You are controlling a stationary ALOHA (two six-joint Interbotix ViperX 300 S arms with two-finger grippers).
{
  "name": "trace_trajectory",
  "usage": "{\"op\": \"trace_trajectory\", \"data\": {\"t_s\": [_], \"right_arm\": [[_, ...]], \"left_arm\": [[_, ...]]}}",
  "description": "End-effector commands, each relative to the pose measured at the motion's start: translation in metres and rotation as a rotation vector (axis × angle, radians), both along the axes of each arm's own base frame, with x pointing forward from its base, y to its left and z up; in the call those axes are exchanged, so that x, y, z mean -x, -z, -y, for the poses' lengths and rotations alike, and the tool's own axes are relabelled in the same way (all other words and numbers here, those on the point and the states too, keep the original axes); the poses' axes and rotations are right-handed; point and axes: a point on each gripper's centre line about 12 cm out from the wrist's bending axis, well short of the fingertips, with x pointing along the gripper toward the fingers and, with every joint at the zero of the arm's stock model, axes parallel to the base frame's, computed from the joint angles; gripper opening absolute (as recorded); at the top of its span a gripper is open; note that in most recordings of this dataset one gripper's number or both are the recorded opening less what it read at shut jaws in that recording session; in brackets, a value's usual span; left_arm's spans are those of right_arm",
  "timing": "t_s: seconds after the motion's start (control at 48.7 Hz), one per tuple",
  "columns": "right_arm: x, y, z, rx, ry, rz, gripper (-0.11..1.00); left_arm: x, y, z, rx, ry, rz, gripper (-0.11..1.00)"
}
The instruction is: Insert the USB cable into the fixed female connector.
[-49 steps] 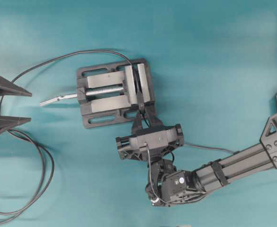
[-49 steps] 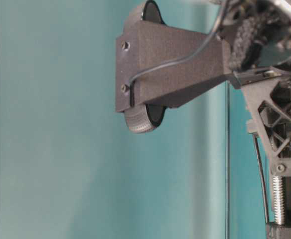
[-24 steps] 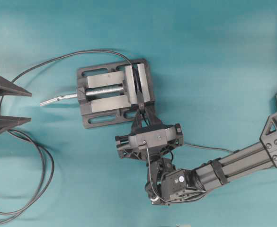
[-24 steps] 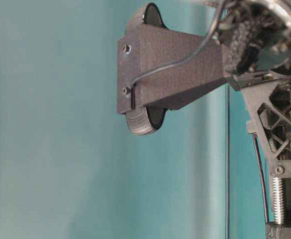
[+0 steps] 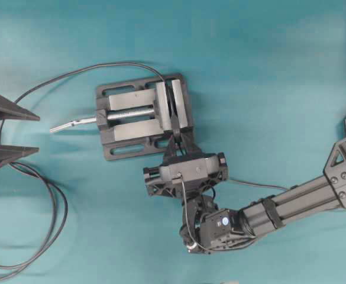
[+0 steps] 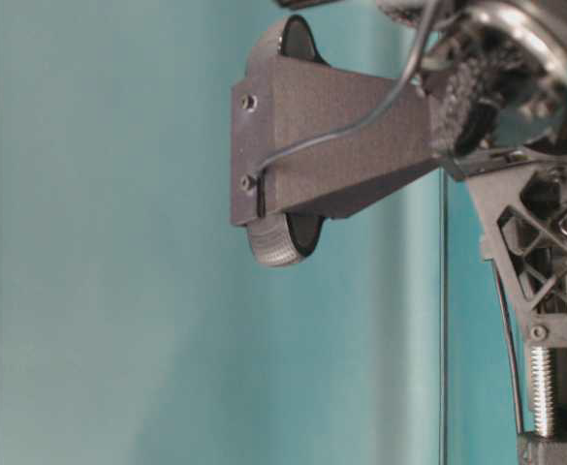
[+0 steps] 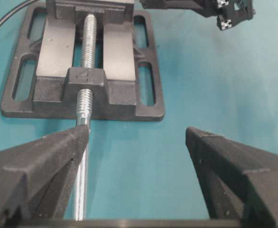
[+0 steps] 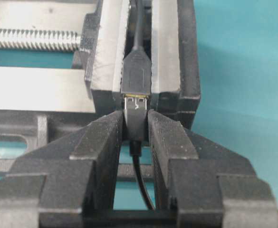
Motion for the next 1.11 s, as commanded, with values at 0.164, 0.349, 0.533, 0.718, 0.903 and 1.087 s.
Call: {"op": "trace_trajectory", "data": {"t_s": [0.164, 0.349, 0.533, 0.718, 0.903, 1.087], "right_arm": [[-0.008, -0.019, 0.048, 0.0, 0.1, 0.043, 0.21], [-0.007, -0.019, 0.059, 0.003, 0.121, 0.039, 0.21], [-0.006, -0.018, 0.063, 0.004, 0.131, 0.036, 0.21], [-0.008, -0.016, 0.062, -0.007, 0.119, 0.038, 0.21], [-0.008, -0.015, 0.066, -0.011, 0.121, 0.037, 0.21], [-0.007, -0.015, 0.068, -0.01, 0.126, 0.035, 0.21]], "left_arm": [[-0.003, -0.005, 0.0, 0.006, -0.001, 0.015, 0.99], [-0.003, -0.005, 0.0, 0.006, -0.001, 0.015, 0.99], [-0.003, -0.005, 0.0, 0.006, -0.001, 0.015, 0.99], [-0.003, -0.005, 0.0, 0.006, -0.001, 0.015, 0.99], [-0.003, -0.005, 0.0, 0.006, -0.002, 0.015, 0.99], [-0.003, -0.005, 0.0, 0.006, -0.001, 0.015, 0.99]]}}
